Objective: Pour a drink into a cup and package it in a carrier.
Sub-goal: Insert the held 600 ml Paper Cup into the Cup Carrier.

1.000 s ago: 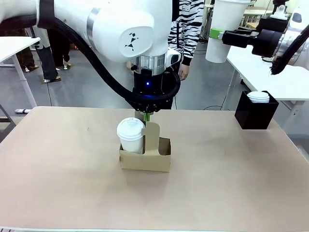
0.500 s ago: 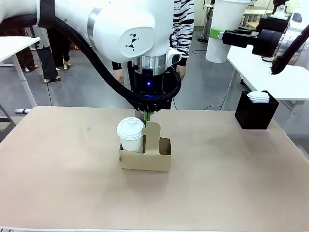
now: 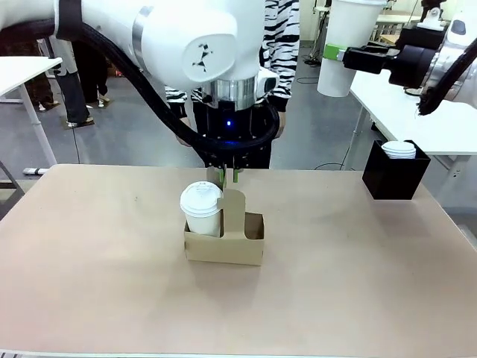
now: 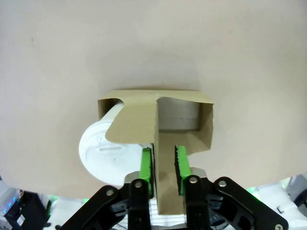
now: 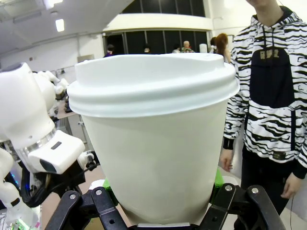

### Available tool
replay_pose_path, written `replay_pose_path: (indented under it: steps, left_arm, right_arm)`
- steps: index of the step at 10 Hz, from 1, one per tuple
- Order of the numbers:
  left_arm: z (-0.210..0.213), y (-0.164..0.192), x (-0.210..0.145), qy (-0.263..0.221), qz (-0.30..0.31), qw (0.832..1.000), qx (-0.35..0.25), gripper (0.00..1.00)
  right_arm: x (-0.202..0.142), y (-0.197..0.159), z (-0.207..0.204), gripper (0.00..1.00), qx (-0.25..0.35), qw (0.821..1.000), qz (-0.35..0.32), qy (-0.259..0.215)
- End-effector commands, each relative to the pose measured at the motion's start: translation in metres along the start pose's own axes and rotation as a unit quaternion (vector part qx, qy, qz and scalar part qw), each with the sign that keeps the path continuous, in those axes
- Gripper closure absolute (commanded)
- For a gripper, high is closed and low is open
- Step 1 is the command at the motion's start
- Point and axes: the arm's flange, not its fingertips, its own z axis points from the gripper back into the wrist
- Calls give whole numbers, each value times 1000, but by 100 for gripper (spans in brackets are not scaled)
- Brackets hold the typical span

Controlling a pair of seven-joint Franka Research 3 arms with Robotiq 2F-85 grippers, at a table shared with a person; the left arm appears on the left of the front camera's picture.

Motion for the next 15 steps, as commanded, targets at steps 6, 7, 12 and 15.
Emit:
replay_pose_path:
  steps: [6, 7, 12, 15]
  left_arm:
    - [127, 129, -2, -14, -89, 984, -153, 0]
    - [133, 165, -9, -12, -146, 974, -173, 0]
    - [81, 283, -45, -133, -309, 921, -198, 0]
    - [46, 269, -40, -175, -292, 929, -144, 0]
  right_arm:
    - [6, -57, -82, 20, 229, 971, -61, 37]
    - [-3, -57, -95, 20, 266, 961, -52, 48]
    - [-73, -3, -117, 20, 371, 927, 60, 10]
    - [-79, -3, -125, 20, 367, 928, 51, 21]
